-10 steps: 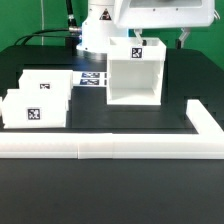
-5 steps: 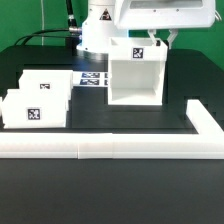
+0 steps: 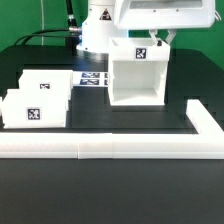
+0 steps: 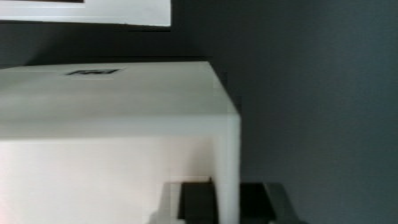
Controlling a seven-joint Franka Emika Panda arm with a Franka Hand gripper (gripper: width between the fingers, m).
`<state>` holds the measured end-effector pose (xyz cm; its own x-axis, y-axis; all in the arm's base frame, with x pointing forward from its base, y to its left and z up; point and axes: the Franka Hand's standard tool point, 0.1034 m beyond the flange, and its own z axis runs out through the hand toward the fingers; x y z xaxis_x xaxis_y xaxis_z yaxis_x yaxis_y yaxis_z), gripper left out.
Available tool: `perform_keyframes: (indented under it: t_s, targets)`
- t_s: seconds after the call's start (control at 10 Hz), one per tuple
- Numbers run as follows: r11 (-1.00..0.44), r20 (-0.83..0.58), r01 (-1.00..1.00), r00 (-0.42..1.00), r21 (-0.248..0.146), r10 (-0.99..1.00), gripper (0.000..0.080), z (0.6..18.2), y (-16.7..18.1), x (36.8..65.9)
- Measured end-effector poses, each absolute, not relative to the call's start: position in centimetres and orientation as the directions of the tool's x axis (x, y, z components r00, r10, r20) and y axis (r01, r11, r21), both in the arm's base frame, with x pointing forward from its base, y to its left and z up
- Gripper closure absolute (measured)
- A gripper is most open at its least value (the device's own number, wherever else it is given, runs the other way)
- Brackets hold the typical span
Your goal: Assemble drawer
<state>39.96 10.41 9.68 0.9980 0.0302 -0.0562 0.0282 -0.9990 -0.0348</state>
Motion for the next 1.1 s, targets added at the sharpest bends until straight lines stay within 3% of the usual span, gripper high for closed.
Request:
perform_keyframes:
  t_s: [0.3,0.6,0.8,1.1]
  targets:
    - [-0.997,-0.039,0.057,0.997,-0.045,0.059,0.0762,9.7,10.1,42.4]
    - [-0.997,-0.011,0.051,0.999,-0.057,0.051,0.0762,9.8,9.3,47.7]
    - [-0.997,0.031,0.034,0.999,-0.065,0.032,0.0762,9.8,8.3,53.4]
    - [-0.997,0.097,0.03,0.995,-0.071,0.023,0.0762,9.8,8.0,57.9]
